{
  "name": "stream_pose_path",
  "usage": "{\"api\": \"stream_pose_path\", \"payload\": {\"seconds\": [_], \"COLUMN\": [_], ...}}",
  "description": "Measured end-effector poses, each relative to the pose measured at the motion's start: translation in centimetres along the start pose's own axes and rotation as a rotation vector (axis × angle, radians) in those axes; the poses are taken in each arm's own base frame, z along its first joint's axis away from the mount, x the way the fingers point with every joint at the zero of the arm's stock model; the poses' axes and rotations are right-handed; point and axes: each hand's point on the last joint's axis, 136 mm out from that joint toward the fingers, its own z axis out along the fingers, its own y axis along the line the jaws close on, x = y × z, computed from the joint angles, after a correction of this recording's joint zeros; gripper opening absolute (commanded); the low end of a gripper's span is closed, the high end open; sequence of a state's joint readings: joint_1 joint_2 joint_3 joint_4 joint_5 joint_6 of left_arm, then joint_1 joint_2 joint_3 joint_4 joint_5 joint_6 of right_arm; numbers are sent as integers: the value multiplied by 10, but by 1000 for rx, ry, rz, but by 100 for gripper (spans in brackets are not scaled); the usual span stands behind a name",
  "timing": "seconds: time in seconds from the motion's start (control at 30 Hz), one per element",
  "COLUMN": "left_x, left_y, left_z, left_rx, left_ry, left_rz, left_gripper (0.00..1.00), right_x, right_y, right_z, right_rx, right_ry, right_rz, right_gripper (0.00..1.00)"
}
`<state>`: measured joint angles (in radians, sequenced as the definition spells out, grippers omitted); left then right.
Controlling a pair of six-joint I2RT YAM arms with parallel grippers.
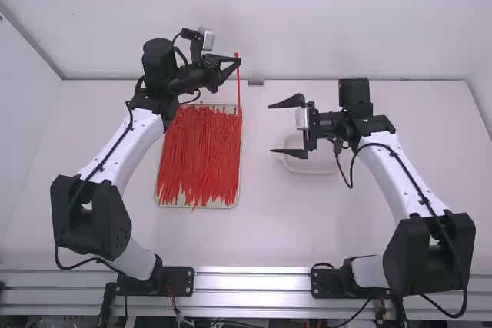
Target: Fasten the cable tie
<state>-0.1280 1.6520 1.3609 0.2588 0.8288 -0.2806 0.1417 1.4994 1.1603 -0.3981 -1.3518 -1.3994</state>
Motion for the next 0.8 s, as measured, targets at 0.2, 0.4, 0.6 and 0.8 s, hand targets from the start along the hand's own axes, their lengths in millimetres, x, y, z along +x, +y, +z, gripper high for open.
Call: {"api": "stream_pose_path", "payload": {"seconds": [0.2, 0.4, 0.6, 0.8], "left_x": [16, 19, 12, 14], "left_y": [4, -6, -28, -35], "left_z": [3, -1, -5, -7], "left_rx": [37, 112, 227, 248], "left_ry": [49, 86, 124, 178], "left_rz": [-171, -381, -554, -778], "left_gripper": [2, 2, 2, 2], "right_x": [8, 9, 3, -15], "right_y": [2, 2, 4, 6], "right_z": [-1, 0, 11, 26], "right_rx": [-5, -11, -30, -39], "right_ry": [40, 49, 21, -63], "right_rz": [-293, -473, -648, -772], "right_gripper": [100, 100, 100, 100]}}
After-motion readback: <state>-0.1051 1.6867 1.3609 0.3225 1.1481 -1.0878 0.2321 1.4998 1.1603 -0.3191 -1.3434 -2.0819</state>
